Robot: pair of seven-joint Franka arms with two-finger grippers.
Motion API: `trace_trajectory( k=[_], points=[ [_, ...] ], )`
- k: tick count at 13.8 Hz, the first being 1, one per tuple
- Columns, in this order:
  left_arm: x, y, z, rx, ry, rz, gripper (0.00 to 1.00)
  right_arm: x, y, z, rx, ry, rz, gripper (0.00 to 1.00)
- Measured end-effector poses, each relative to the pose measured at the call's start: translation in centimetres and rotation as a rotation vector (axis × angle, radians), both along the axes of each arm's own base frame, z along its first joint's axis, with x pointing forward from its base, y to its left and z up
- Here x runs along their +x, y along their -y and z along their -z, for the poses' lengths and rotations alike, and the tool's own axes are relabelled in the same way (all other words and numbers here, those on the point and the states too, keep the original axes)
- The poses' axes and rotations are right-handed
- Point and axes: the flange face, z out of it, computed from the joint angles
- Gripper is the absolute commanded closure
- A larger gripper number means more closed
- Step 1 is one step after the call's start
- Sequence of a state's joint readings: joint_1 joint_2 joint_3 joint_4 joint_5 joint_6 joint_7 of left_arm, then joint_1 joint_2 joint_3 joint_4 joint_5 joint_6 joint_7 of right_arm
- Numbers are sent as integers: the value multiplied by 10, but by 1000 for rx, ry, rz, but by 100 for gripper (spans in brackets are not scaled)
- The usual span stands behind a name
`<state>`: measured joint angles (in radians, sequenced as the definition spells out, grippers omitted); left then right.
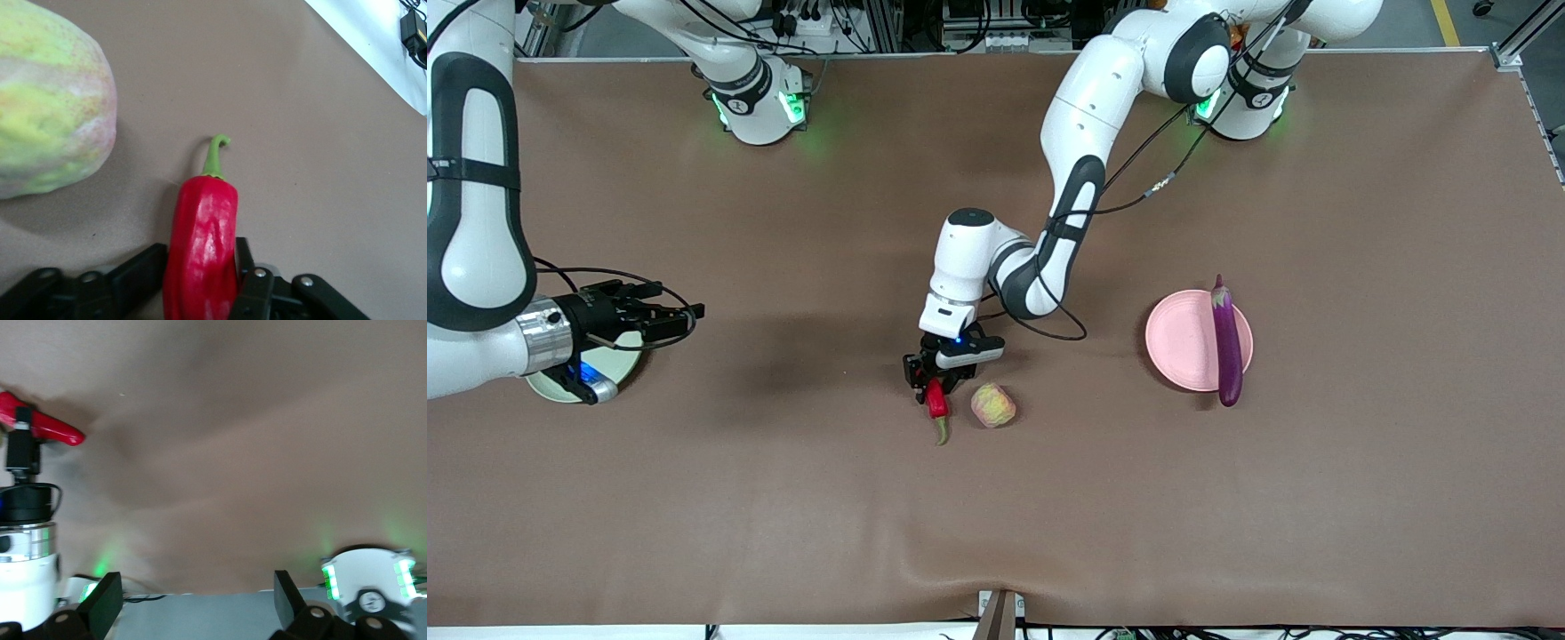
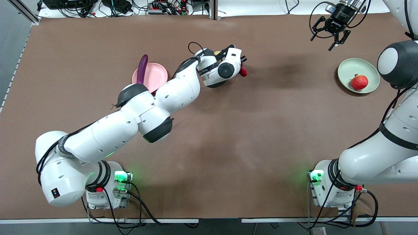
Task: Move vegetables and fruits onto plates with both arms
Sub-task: 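Grasp the chili pepper with the left gripper while the right gripper reaches the peach, then carry the chili to the pink plate while the right gripper grasps the peach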
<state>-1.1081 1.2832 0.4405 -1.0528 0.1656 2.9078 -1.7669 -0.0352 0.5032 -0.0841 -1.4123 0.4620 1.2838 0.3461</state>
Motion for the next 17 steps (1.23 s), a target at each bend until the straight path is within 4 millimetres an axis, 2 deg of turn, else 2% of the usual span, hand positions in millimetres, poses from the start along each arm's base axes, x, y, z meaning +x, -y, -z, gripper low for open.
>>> trace_trajectory(
  k=[2, 4, 5, 7, 9, 12, 14, 17],
  points=[
    [0, 0, -1, -3, 0, -1, 100, 2, -9, -3, 2, -17, 36, 0],
    [1, 3, -7, -19, 1, -6, 100, 5, -27, -9, 14, -30, 74, 0],
    [3, 5, -15, -39, 3, -14, 100, 7, -38, -12, 19, -38, 104, 0],
    [11, 8, -46, -96, 7, -37, 100, 13, -62, -15, 12, -42, 166, 0],
    [25, 4, -84, -133, 12, -73, 100, 18, -95, -17, -28, -46, 233, 0],
    [50, -12, -133, -141, -8, -157, 100, 23, -158, -13, -89, -27, 325, 0],
    [62, -25, -154, -130, -23, -203, 100, 24, -195, -4, -119, 0, 388, 0],
    [78, -45, -173, -90, -75, -250, 100, 25, -249, 11, -162, 42, 500, 0]
  ],
)
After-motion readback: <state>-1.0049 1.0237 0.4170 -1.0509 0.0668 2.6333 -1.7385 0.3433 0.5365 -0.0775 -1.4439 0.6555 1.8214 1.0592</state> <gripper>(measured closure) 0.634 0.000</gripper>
